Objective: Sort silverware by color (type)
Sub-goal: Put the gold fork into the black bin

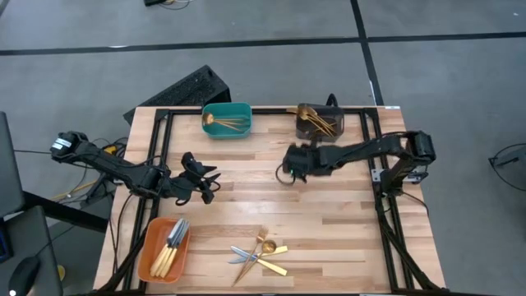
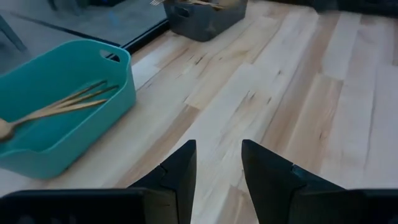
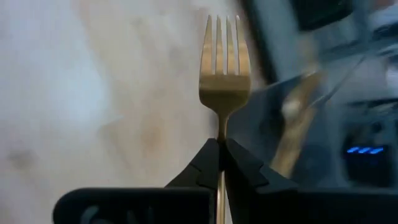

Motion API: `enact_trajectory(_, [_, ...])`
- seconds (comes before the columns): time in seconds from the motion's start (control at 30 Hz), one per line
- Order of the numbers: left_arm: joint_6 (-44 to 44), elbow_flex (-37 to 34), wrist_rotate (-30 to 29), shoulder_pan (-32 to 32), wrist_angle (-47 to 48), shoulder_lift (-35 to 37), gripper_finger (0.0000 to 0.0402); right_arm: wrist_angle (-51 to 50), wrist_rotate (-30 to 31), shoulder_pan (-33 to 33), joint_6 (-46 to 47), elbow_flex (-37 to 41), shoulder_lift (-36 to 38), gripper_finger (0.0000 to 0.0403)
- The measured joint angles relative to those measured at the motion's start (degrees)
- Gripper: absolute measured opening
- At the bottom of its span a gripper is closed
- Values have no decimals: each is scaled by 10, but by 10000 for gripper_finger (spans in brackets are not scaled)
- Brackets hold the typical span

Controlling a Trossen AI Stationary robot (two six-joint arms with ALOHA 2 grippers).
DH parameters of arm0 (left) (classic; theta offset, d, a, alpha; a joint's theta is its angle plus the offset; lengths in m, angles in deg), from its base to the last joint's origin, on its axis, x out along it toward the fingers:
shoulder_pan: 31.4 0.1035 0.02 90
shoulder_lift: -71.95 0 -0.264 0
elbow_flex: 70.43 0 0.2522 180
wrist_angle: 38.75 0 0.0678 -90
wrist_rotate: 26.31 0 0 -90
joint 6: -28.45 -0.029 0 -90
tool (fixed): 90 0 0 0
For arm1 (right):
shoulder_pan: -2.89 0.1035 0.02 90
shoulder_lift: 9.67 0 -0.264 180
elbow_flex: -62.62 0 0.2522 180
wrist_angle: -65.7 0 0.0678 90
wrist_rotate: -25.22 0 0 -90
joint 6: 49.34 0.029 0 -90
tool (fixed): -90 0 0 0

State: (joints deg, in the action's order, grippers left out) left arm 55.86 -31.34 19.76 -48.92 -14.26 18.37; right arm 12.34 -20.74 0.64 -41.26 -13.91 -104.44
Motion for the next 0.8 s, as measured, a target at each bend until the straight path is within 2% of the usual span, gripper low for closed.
enact_trajectory(0.1, [-18,0,-3,0,4,0,116,50,-1,-44,-66,8,40,35])
enact_trajectory(0.23, [-11,0,-3,0,24,0,116,182,-24,-118,-199,57,115,36])
enact_trajectory(0.4, [3,0,-10,0,49,0,116,278,-118,-222,-303,115,156,35])
enact_trajectory(0.53, [3,0,-37,0,52,0,116,282,-201,-290,-322,133,152,38])
enact_trajectory(0.7, [3,0,-64,0,55,0,116,288,-209,-328,-375,139,119,40])
enact_trajectory(0.8, [3,0,-62,0,63,0,116,285,-249,-346,-400,140,93,53])
